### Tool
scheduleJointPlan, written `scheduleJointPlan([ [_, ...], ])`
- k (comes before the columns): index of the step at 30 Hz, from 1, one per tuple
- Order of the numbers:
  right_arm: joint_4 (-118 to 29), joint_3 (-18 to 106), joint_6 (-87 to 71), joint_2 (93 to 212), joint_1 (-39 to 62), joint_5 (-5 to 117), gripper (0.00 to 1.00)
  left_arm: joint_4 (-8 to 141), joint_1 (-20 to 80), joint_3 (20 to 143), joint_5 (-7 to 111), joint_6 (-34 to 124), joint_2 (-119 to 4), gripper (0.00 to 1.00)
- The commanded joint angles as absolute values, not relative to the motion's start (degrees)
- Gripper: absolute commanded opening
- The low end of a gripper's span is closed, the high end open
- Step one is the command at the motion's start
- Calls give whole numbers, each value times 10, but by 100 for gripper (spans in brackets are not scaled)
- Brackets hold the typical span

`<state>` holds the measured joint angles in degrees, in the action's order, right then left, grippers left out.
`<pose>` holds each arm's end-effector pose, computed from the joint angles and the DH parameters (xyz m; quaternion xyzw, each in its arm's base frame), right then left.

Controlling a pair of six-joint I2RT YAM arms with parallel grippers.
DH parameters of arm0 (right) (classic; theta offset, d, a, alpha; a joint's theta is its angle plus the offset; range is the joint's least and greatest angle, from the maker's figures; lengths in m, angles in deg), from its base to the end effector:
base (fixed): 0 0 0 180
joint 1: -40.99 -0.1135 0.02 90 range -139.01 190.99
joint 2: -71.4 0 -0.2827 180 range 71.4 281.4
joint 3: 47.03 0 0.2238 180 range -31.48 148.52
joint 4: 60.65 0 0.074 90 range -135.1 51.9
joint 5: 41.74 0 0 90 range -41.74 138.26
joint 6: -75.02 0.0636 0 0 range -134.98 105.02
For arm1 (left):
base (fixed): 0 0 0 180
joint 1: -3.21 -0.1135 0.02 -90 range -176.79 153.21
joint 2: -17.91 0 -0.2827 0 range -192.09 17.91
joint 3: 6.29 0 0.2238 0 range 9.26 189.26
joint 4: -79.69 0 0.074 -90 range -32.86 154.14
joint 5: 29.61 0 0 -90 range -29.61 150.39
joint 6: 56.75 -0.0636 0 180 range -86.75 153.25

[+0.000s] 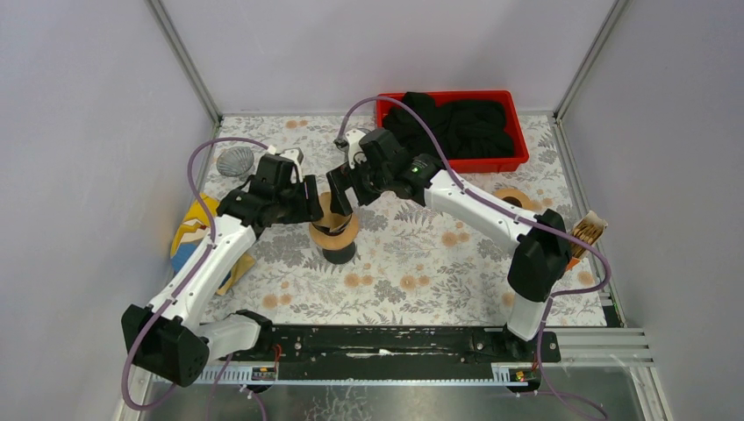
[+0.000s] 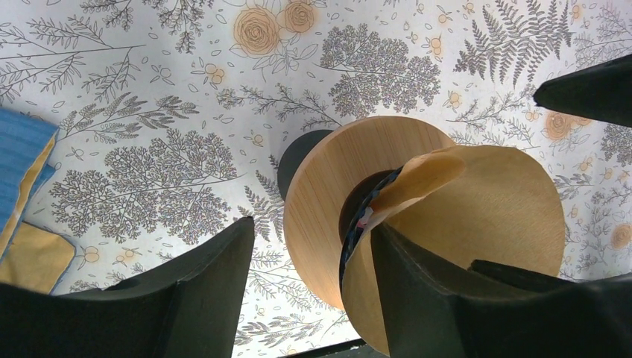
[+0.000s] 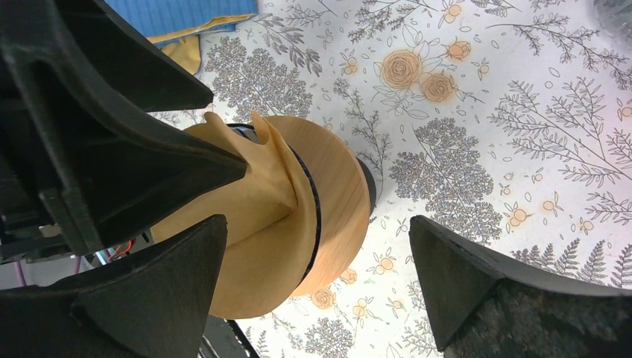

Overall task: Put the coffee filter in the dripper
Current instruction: Adjust the coffee filter in the coffee dripper, then move the coffee server to the center of the board.

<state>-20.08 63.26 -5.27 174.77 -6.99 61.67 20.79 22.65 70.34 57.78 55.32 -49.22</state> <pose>0.2706 0.3224 0.3402 -0.3391 0.8090 0.3164 0.3611 0.2068 -0.0761 0.3065 -0.0136 0.9376 -0.1429 0.3168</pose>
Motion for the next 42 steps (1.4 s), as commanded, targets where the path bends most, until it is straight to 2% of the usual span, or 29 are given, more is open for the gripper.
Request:
scheduleJointPlan([
  [1, -227, 632, -49, 1721, -67, 601, 100, 226, 222, 725, 572, 549, -478, 67],
  [18, -236, 651, -57, 1691, -67, 654, 99, 230, 221, 752, 577, 557, -455, 73],
  [27, -208, 682, -84, 1700, -40, 575, 100, 259, 214, 744, 608, 548, -426, 78],
  [35, -228, 696, -96, 1737, 26, 545, 99, 319, 168, 723, 628, 542, -409, 83],
  [42, -265, 731, -157, 1801, 58, 541, 98, 366, 81, 700, 624, 529, -418, 85],
])
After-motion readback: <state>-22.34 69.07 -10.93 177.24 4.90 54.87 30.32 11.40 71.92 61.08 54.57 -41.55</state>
